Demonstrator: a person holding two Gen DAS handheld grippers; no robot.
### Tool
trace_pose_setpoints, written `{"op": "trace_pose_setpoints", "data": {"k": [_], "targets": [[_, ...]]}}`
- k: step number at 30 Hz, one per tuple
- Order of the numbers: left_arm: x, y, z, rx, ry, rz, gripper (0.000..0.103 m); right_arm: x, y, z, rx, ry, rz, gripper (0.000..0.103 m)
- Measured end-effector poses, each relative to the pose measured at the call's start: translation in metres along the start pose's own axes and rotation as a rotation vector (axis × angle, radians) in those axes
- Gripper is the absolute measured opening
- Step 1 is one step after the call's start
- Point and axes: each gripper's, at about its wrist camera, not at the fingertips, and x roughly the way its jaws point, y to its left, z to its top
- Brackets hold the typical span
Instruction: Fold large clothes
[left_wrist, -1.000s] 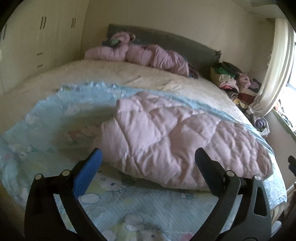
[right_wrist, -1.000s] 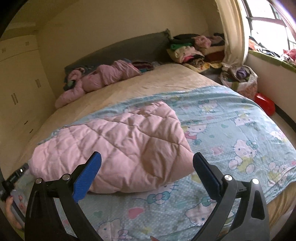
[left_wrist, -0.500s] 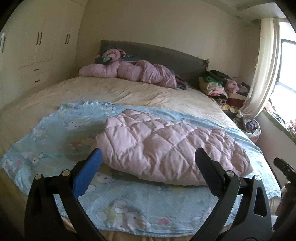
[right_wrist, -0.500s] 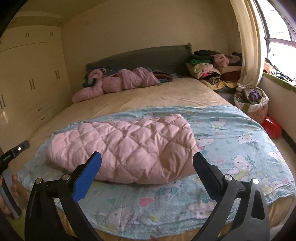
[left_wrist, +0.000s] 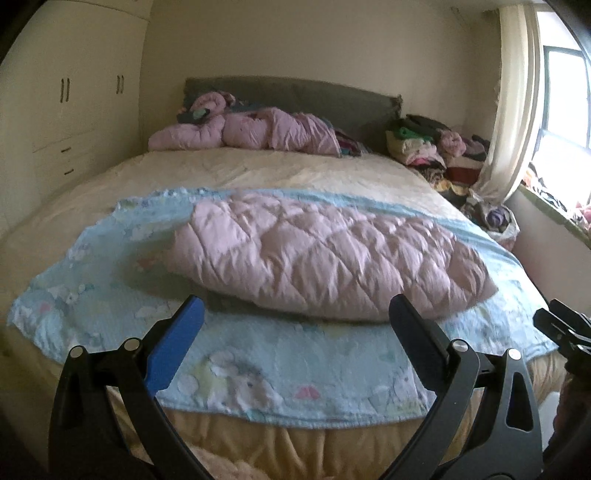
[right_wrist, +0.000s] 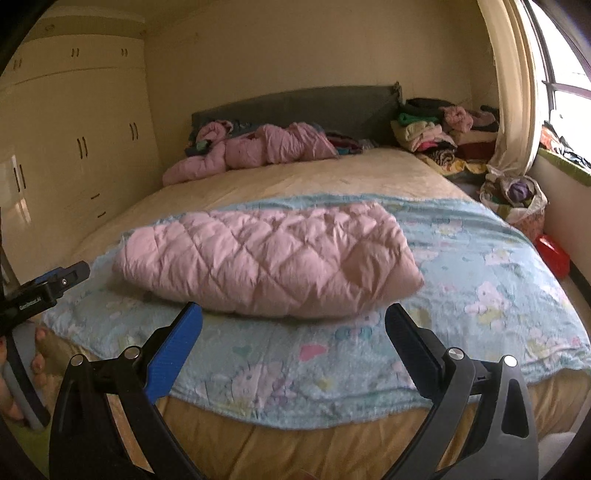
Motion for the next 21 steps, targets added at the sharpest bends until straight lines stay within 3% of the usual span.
{"op": "trace_pose_setpoints", "data": {"k": [5, 21], "targets": [[0.002, -0.011, -0.013, 0.005, 0.049, 0.002, 0.094, 0.003, -0.009, -0.014, 0.027, 0.047, 0.004, 0.099], [-0.011, -0.012, -0.011, -0.007, 0.021, 0.011, 0.094, -0.004, -0.017, -0.013, 0.050, 0.037, 0.006, 0.099]]}}
